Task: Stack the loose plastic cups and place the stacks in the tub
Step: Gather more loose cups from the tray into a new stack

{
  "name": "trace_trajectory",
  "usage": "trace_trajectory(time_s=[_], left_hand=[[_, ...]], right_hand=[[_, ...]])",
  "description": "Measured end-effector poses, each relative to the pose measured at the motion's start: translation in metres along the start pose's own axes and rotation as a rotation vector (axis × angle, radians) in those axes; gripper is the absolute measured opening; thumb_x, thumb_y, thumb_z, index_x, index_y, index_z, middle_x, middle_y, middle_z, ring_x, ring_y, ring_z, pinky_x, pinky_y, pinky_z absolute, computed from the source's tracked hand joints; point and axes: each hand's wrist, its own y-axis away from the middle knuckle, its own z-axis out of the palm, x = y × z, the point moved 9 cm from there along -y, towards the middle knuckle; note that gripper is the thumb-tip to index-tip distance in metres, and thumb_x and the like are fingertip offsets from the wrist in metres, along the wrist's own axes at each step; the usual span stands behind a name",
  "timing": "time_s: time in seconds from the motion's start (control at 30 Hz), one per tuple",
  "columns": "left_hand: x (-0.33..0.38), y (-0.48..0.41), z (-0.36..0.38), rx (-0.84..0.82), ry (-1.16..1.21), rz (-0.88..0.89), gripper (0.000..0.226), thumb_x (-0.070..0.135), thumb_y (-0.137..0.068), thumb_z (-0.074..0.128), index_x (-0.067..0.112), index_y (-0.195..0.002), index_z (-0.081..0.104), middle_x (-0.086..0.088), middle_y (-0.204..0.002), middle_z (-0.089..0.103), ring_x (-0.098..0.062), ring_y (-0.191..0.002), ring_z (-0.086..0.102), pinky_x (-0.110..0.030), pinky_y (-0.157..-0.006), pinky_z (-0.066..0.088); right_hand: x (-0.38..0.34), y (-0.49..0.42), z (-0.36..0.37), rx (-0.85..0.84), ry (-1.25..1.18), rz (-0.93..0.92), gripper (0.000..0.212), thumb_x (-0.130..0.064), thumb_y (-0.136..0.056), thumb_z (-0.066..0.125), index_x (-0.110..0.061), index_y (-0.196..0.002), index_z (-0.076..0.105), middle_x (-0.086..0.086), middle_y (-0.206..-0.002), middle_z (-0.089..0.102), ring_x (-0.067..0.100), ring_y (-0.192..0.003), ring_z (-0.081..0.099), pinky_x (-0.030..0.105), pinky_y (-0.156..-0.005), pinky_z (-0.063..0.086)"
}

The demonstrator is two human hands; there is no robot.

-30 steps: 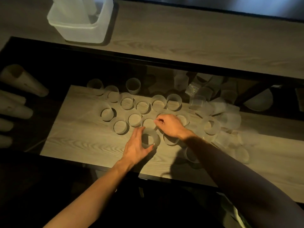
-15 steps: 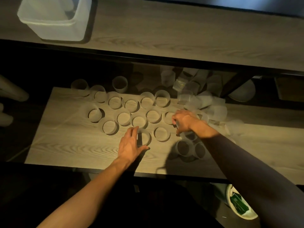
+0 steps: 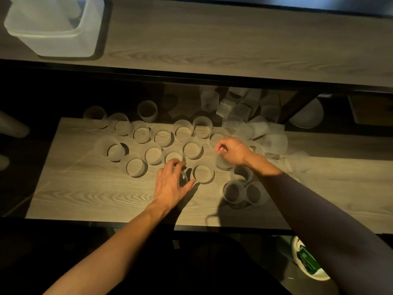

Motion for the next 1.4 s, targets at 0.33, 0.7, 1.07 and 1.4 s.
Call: trace_trajectory(time_s=[0.33, 0.7, 1.07, 1.4], left_hand=[[0.059, -0.039, 0.032, -0.213, 0.074, 0.066, 0.112, 0.064, -0.073, 0.076, 0.021, -0.157, 0.016, -0.006, -0.161, 0.024, -0.023, -0.147, 0.026, -0.043, -0.121, 0.024], [0.072, -0.057, 0.047, -0.262, -0.081, 0.077, 0.080, 0.049, -0.088, 0.069, 0.020, -0.151, 0.029, -0.006, -0.143, 0.051, -0.025, -0.130, 0.050, -0.040, -0.113, 0.030], [0.066, -0.059, 0.052, -0.290, -0.065, 0.050, 0.090, 0.056, -0.080, 0.072, 0.019, -0.149, 0.029, -0.006, -0.141, 0.053, -0.026, -0.127, 0.053, -0.042, -0.114, 0.029], [0.079, -0.068, 0.055, -0.239, -0.165, 0.184, 0.063, 0.048, -0.087, 0.059, 0.021, -0.143, 0.046, -0.004, -0.143, 0.047, -0.023, -0.128, 0.046, -0.039, -0.107, 0.033]], right_hand=[[0.024, 0.006, 0.031, -0.169, -0.993, 0.370, 0.021, 0.000, -0.100, 0.053, -0.015, -0.106, 0.067, 0.004, -0.091, 0.064, 0.012, -0.082, 0.059, 0.021, -0.069, 0.052], [0.031, -0.004, 0.027, 0.029, -0.380, 0.274, 0.019, -0.016, -0.099, 0.054, -0.020, -0.106, 0.072, -0.010, -0.087, 0.066, 0.013, -0.078, 0.063, 0.027, -0.065, 0.053], [0.044, -0.003, 0.049, -0.115, -0.728, 0.367, 0.027, 0.000, -0.098, 0.057, -0.005, -0.123, 0.063, 0.007, -0.098, 0.071, 0.015, -0.085, 0.067, 0.015, -0.056, 0.050], [0.050, -0.005, 0.019, -0.034, -0.247, 0.218, 0.019, -0.013, -0.092, 0.057, -0.022, -0.103, 0.070, -0.006, -0.096, 0.067, 0.015, -0.091, 0.063, 0.025, -0.078, 0.049]])
